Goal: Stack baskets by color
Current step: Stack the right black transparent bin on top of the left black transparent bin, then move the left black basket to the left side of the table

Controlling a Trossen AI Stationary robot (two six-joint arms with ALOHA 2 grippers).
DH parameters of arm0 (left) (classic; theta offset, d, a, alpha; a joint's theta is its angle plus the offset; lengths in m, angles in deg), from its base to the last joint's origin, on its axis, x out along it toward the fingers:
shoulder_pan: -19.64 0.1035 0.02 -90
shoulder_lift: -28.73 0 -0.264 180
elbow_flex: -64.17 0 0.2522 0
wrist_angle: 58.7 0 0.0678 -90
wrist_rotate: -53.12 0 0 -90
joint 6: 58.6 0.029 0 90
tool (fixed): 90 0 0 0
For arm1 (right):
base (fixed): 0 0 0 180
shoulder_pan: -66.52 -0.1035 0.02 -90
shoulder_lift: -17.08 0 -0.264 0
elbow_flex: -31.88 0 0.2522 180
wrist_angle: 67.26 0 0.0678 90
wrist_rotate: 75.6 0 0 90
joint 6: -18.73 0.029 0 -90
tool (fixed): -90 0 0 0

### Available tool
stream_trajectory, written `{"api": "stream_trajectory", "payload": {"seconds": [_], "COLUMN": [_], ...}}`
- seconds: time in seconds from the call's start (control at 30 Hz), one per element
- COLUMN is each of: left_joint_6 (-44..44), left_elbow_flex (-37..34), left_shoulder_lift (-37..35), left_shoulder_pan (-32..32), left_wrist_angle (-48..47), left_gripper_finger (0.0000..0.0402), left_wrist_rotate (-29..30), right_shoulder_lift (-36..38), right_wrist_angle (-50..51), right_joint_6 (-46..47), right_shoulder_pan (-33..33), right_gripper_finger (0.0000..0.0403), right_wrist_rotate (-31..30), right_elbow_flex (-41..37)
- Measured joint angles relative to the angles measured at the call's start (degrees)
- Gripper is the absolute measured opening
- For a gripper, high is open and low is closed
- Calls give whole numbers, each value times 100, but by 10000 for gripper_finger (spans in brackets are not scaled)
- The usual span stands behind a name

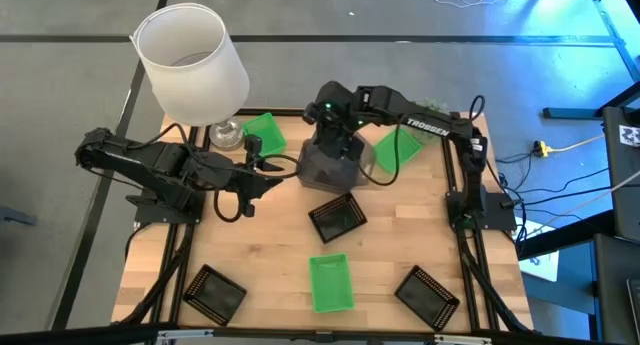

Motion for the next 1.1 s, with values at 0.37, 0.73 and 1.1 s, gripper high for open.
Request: {"api": "stream_trajectory", "payload": {"seconds": [0.37,0.73,1.1], "left_joint_6": [0,0,0], "left_elbow_flex": [0,0,0], "left_shoulder_lift": [0,0,0], "left_shoulder_pan": [0,1,1], "left_wrist_angle": [-9,-18,-46], "left_gripper_finger": [115,115,115], "left_wrist_rotate": [1,2,0], "right_shoulder_lift": [-172,-249,-249], "right_wrist_angle": [358,232,82], "right_joint_6": [-151,43,629], "right_shoulder_pan": [-20,-59,-130], "right_gripper_finger": [0,38,79], "right_wrist_rotate": [-407,-949,-1218], "right_elbow_flex": [-2,-4,-4]}}
